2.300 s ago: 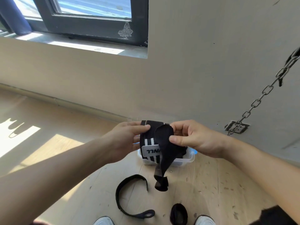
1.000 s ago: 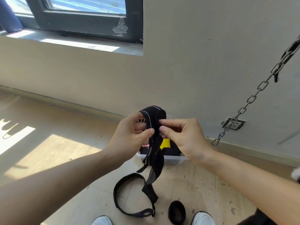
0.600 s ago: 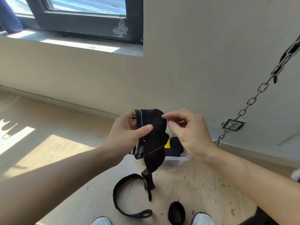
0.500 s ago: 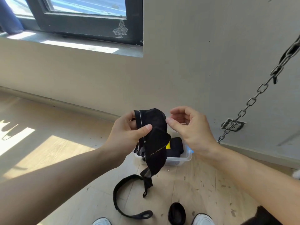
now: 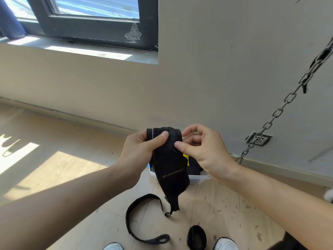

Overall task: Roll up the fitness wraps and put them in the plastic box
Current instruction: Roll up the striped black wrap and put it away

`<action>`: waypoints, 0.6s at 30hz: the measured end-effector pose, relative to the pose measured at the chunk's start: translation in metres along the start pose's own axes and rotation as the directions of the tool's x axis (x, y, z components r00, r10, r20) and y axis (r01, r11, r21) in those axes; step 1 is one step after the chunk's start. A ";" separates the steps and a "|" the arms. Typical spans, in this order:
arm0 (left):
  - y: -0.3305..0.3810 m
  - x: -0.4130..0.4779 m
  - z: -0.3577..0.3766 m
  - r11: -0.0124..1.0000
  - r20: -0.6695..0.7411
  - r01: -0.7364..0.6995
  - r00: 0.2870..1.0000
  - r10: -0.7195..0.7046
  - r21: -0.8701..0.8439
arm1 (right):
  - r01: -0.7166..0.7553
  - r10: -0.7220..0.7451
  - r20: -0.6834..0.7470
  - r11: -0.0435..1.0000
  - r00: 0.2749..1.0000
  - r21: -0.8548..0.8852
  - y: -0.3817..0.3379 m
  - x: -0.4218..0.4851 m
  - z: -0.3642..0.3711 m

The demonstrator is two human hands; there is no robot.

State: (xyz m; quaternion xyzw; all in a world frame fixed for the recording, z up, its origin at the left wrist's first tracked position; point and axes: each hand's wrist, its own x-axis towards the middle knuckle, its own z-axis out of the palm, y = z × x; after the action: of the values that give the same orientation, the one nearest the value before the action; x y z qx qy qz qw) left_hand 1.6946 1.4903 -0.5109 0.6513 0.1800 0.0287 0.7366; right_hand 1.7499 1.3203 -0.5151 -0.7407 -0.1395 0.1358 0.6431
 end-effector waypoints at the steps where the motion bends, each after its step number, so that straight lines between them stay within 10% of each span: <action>1: 0.000 0.000 0.000 1.000 -0.013 0.009 1.000 -0.009 0.003 | -0.002 0.002 0.001 1.000 1.000 -0.003 0.000 0.000 0.000; 12: -0.002 -0.005 0.003 0.998 0.199 -0.001 0.980 -0.012 0.066 | -0.225 0.240 -0.055 0.954 0.969 0.196 0.002 0.001 0.001; 18: 0.004 0.004 -0.008 0.881 0.128 -0.095 0.991 0.039 0.464 | -0.167 0.169 -0.037 0.985 0.985 0.050 0.005 0.013 -0.012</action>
State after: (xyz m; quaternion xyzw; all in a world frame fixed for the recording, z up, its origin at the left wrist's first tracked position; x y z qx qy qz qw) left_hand 1.6967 1.4999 -0.5091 0.8164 0.1161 -0.0278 0.5650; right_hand 1.7668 1.3141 -0.5190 -0.7372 -0.0598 0.1776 0.6492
